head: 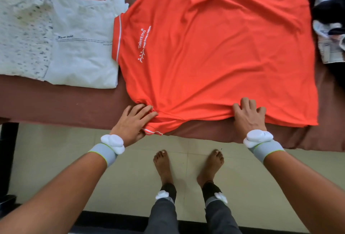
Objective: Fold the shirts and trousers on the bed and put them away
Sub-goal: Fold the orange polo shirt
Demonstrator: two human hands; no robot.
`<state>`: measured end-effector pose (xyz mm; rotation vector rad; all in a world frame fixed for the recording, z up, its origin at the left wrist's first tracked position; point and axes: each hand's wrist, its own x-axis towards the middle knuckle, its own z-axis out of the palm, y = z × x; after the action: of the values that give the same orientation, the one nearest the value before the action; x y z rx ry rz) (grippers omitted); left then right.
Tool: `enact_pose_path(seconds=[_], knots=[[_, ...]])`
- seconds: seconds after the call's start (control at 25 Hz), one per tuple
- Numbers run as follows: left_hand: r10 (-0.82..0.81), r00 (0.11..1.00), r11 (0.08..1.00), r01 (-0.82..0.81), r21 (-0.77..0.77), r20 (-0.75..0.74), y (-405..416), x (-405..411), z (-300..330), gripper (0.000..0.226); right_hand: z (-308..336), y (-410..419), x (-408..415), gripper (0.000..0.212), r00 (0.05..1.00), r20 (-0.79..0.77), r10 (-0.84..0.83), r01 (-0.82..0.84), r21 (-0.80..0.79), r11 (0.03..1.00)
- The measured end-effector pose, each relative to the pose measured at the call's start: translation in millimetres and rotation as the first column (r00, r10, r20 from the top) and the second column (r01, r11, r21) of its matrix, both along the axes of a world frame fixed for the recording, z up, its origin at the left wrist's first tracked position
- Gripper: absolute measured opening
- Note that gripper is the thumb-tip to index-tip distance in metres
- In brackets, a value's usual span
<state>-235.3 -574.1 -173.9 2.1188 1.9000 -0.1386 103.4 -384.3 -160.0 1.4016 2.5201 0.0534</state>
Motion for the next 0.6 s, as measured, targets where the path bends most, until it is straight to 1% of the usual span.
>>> enact_pose_path(seconds=[0.08,0.12,0.16,0.2,0.24,0.32,0.4,0.48,0.52,0.6], knots=[[-0.047,0.998,0.991,0.04,0.125,0.052,7,-5,0,0.047,1,4,12,0.021,0.992,0.074,-0.101,0.104,-0.033,0.994],[-0.057,0.997,0.986,0.047,0.159,0.061,13,-7,1,0.039,0,7,18,0.022,0.984,0.11,-0.138,0.144,-0.052,0.988],[-0.064,0.995,0.986,0.052,0.156,0.076,18,-9,4,0.035,0,10,24,0.021,0.973,0.152,-0.172,0.185,-0.073,0.98],[-0.072,0.992,0.989,0.057,0.135,0.106,26,-8,6,0.034,2,17,32,0.021,0.961,0.179,-0.209,0.226,-0.083,0.971],[-0.041,0.987,0.995,0.026,0.099,0.154,26,-12,8,0.035,1,18,37,0.021,0.95,0.198,-0.241,0.262,-0.088,0.961],[0.095,0.955,0.995,-0.101,0.007,0.28,30,-15,14,0.04,4,24,52,0.023,0.927,0.224,-0.3,0.327,-0.098,0.94],[0.156,0.94,0.988,-0.153,-0.034,0.304,25,-23,20,0.046,7,30,61,0.025,0.927,0.218,-0.306,0.341,-0.145,0.929],[0.195,0.918,0.981,-0.178,-0.081,0.344,31,-28,31,0.048,21,48,67,0.03,0.936,0.195,-0.292,0.333,-0.231,0.914],[0.211,0.914,0.977,-0.201,-0.066,0.346,40,-31,39,0.046,30,59,67,0.034,0.94,0.179,-0.289,0.329,-0.269,0.905],[0.341,0.875,0.939,-0.337,-0.074,0.343,73,-32,67,0.037,49,91,65,0.04,0.952,0.139,-0.271,0.301,-0.283,0.911]])
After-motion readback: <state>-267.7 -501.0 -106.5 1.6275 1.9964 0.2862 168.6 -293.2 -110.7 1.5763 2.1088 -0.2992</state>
